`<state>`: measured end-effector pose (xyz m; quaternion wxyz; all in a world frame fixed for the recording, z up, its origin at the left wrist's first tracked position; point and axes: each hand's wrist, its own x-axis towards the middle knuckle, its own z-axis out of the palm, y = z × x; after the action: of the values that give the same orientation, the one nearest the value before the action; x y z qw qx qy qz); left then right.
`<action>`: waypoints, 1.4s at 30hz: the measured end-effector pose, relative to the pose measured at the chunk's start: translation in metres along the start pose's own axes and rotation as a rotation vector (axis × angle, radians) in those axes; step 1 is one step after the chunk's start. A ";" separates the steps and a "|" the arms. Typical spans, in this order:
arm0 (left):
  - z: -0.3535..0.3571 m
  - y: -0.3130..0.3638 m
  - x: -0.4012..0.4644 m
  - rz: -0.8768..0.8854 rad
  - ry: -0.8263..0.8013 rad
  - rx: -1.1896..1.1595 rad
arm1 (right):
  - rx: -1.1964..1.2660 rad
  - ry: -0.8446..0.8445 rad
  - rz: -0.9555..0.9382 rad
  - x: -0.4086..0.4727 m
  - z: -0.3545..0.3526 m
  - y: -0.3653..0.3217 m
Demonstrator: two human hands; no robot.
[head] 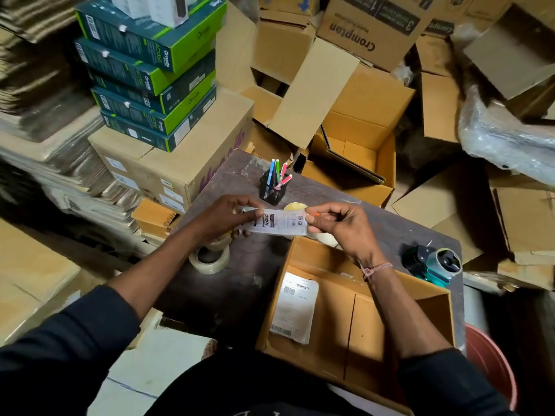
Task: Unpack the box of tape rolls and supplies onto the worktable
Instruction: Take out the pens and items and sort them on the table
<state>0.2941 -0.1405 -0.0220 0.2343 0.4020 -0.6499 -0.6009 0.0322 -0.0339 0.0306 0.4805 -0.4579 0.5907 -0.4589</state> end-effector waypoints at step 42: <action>-0.064 0.015 0.026 -0.074 0.069 -0.176 | -1.106 -0.098 -0.514 0.048 0.038 -0.018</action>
<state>0.3262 -0.1994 -0.0016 0.2684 0.4242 -0.5710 -0.6496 0.0659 -0.0880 0.0366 0.0721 -0.7879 0.5892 -0.1641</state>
